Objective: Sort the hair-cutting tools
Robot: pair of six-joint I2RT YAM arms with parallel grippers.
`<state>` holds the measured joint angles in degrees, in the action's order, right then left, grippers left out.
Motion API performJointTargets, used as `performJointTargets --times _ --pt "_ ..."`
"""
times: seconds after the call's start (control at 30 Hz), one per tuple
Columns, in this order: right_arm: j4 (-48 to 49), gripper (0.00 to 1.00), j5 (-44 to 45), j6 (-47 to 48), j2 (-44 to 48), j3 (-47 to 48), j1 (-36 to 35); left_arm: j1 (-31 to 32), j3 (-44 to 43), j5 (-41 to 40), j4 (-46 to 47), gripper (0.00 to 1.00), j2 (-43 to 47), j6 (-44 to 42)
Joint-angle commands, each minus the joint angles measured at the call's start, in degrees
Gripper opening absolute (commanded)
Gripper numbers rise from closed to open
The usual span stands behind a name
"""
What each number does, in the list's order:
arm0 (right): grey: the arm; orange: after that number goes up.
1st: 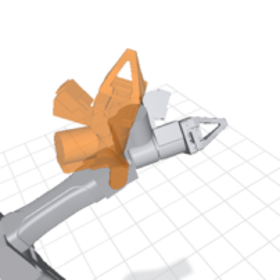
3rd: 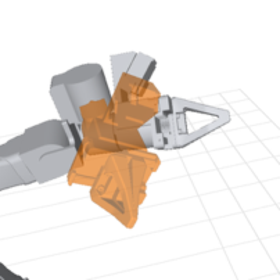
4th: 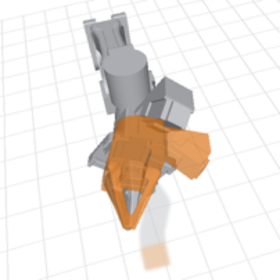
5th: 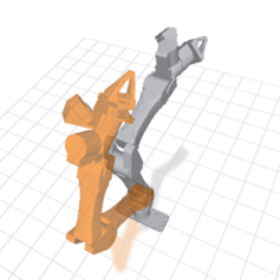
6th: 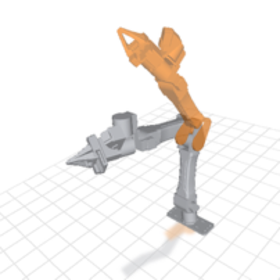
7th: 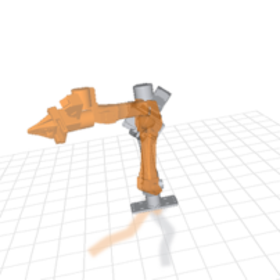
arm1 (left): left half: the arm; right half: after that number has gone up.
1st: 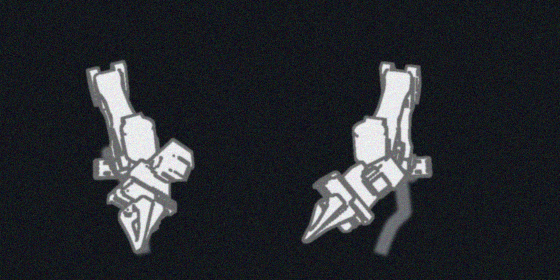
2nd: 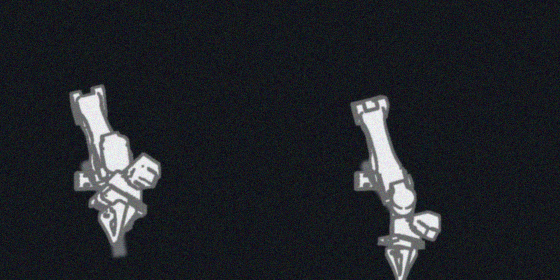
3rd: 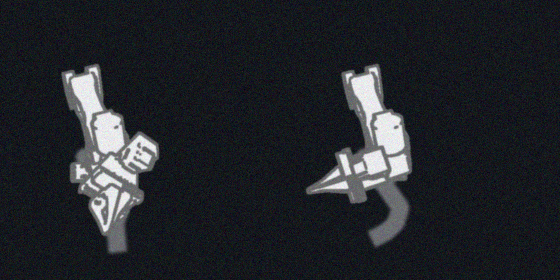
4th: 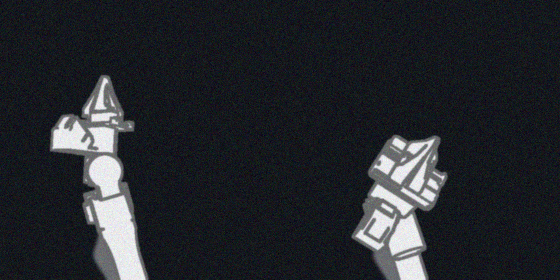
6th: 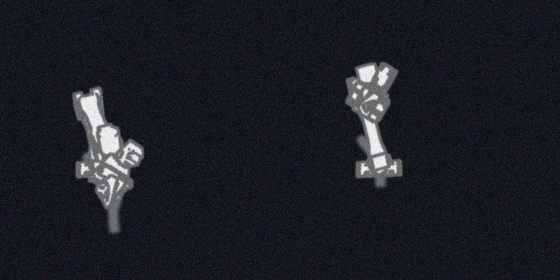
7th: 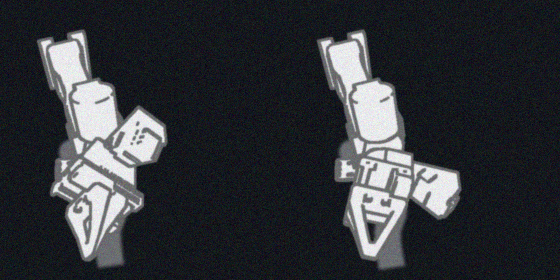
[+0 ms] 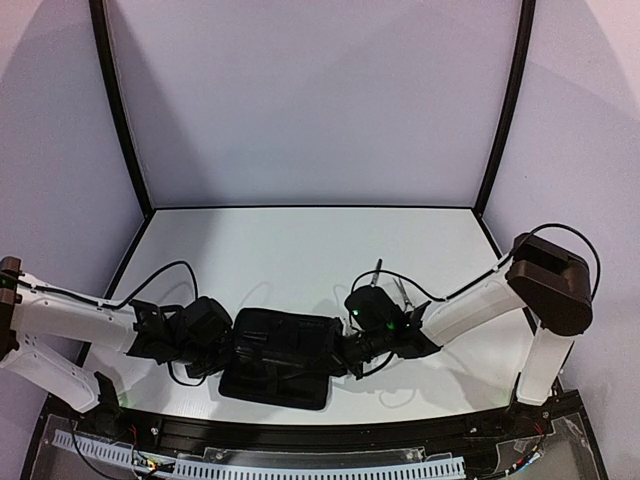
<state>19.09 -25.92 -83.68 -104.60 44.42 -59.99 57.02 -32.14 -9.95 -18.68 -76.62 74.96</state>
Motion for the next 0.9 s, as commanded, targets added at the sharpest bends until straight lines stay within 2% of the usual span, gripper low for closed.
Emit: performJointTargets --times 0.0,0.33,0.63,0.87 --pt "-5.58 0.0 -2.05 0.3 -7.07 1.16 -2.95 1.42 1.39 1.36 4.24 0.01 1.95 0.61" --pt "1.69 0.0 -4.84 0.04 -14.3 6.37 -3.12 3.1 4.44 5.48 16.33 0.01 0.47 -1.04" --pt "0.45 0.0 -6.05 2.71 -17.09 12.63 -3.76 4.2 4.07 4.95 19.26 0.01 0.37 -1.79" --pt "4.37 0.0 -4.97 1.13 -18.7 13.78 -4.87 4.74 4.49 4.05 22.93 0.01 -0.3 -0.52"
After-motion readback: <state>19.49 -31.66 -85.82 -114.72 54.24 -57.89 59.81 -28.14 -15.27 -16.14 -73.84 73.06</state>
